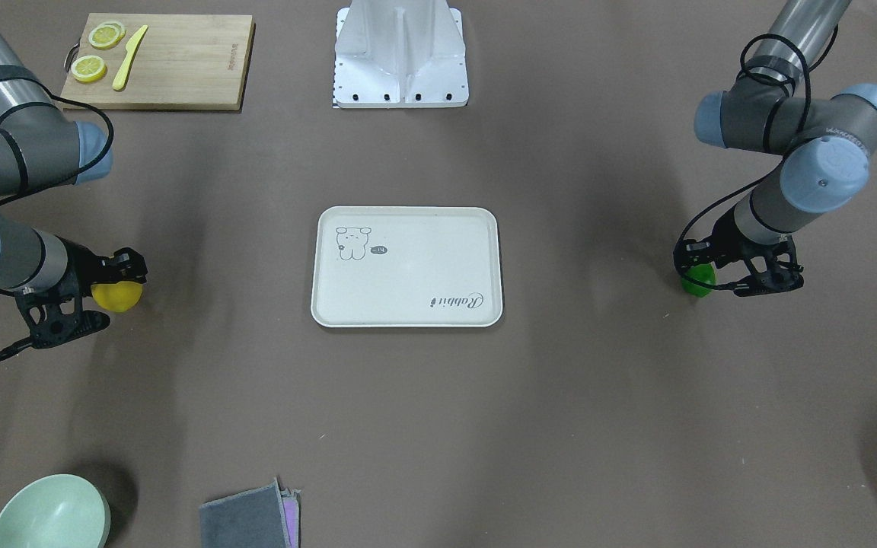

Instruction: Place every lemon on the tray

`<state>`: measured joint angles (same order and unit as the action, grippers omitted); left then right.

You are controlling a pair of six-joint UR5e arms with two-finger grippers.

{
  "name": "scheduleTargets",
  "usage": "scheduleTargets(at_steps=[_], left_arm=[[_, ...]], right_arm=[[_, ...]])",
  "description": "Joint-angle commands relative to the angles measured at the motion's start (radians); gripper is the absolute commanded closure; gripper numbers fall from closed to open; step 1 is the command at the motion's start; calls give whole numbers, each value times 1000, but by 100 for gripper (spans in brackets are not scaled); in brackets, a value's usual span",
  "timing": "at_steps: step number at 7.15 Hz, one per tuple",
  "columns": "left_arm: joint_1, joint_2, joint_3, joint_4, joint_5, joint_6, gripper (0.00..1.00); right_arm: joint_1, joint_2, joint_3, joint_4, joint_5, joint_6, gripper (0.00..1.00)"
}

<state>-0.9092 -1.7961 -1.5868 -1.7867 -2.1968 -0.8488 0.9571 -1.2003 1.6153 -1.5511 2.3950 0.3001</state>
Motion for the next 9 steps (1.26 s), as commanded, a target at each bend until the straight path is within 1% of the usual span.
scheduleTargets(at_steps=[1,2,3,4,6,7,8,9], left_arm=[[1,-14,-5,9,-7,5,100],[-2,-22,-27,30,-23,5,100],[-22,-22,-62,77,-73,13,100],[-60,-23,-97,136,-102,45,100],[-100,-64,-189,329,-116,117,100],[-112,-92,-215,392,-118,126,100],[-125,-130,-232,453,-118,126,100],[-128,-190,-260,557,-118,126,100]], right_arm=[[-24,36,8,235,9,-7,73],[-34,63,-26,359,13,-9,73],[-44,82,-66,490,13,-10,73],[-54,118,-121,587,10,-10,73],[-96,242,-327,832,0,-16,73],[-113,287,-404,900,0,-18,73],[-130,300,-414,905,-2,-18,73],[-149,300,-413,907,0,-18,71]])
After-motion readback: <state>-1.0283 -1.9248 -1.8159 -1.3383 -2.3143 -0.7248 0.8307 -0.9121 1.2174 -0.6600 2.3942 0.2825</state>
